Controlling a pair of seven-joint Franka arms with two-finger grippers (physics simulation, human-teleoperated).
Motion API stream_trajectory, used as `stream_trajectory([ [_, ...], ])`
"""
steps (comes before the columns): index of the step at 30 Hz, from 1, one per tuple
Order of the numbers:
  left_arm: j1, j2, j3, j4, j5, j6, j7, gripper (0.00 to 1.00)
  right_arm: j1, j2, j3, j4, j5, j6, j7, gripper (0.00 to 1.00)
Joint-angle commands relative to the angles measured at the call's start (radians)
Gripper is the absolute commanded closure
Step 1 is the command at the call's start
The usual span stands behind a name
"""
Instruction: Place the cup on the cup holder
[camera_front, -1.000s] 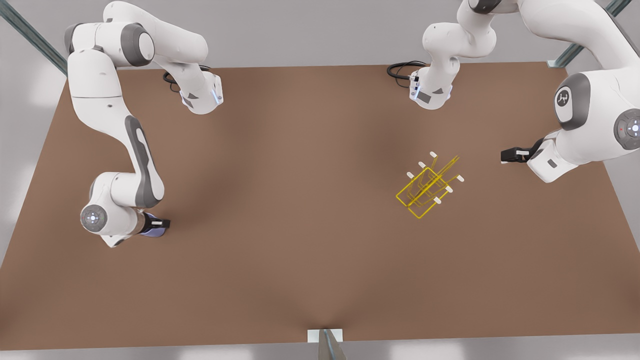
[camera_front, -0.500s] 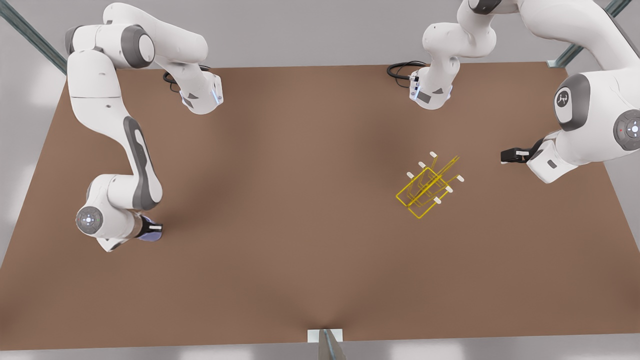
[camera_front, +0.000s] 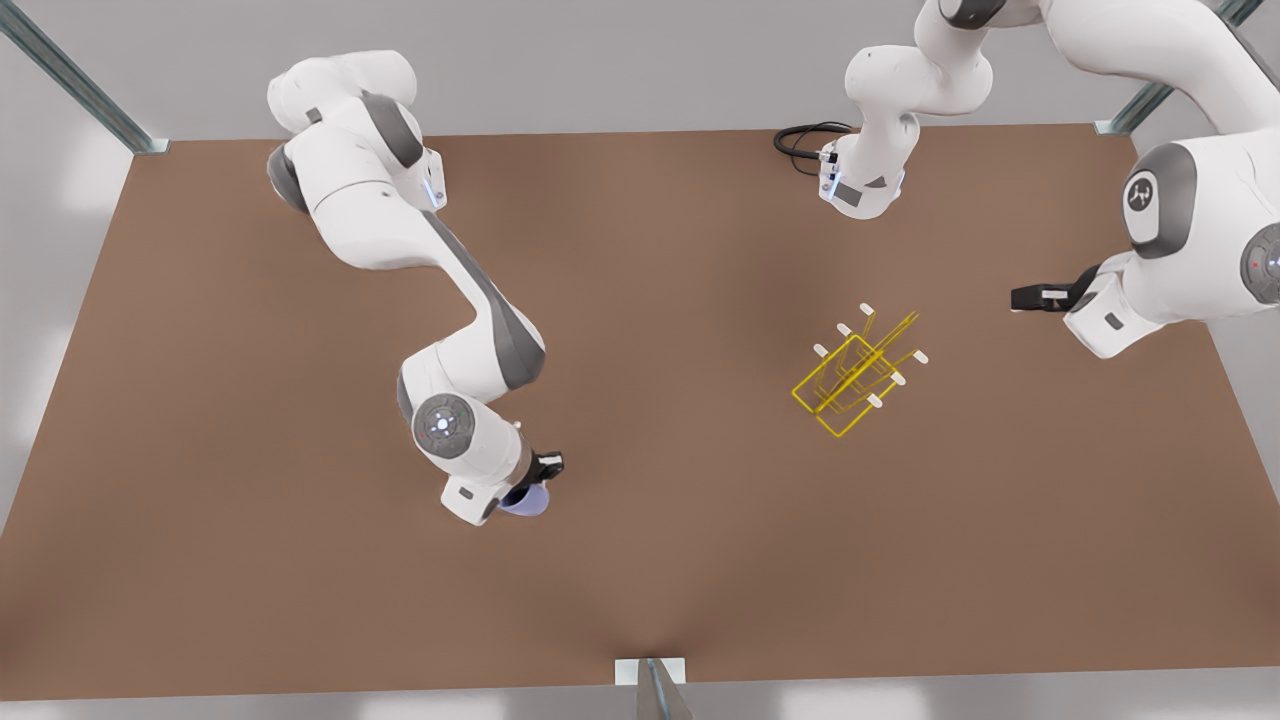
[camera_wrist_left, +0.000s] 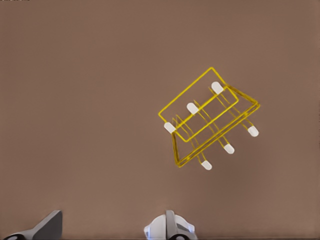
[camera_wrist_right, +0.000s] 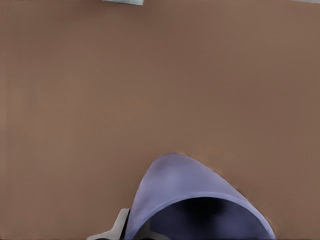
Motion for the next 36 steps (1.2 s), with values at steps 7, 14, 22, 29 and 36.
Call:
stream_trajectory([
  [7, -0.024, 0.013, -0.096, 0.007, -0.001, 0.047, -0.082, 0.00, 0.157, 0.185, 0.092, 0.144, 0.148, 0.266, 0.836, 0.79],
  [14, -0.024, 0.015, -0.096, -0.003, -0.001, 0.050, -0.163, 0.00, 0.082, 0.178, 0.094, 0.013, 0.875, 0.467, 0.399, 0.79],
  [22, -0.024, 0.041, -0.095, -0.007, 0.005, 0.068, -0.188, 0.00, -0.169, 0.148, 0.328, -0.385, 1.192, 0.586, -0.279, 0.79],
  [29, -0.024, 0.055, -0.093, -0.009, 0.005, 0.070, -0.197, 0.00, -0.157, 0.223, 0.293, -0.387, 1.154, 0.581, -0.366, 0.79],
  [36, -0.024, 0.052, -0.093, -0.013, 0.005, 0.076, -0.205, 0.00, -0.128, 0.224, 0.273, -0.384, 1.140, 0.595, -0.356, 0.00],
])
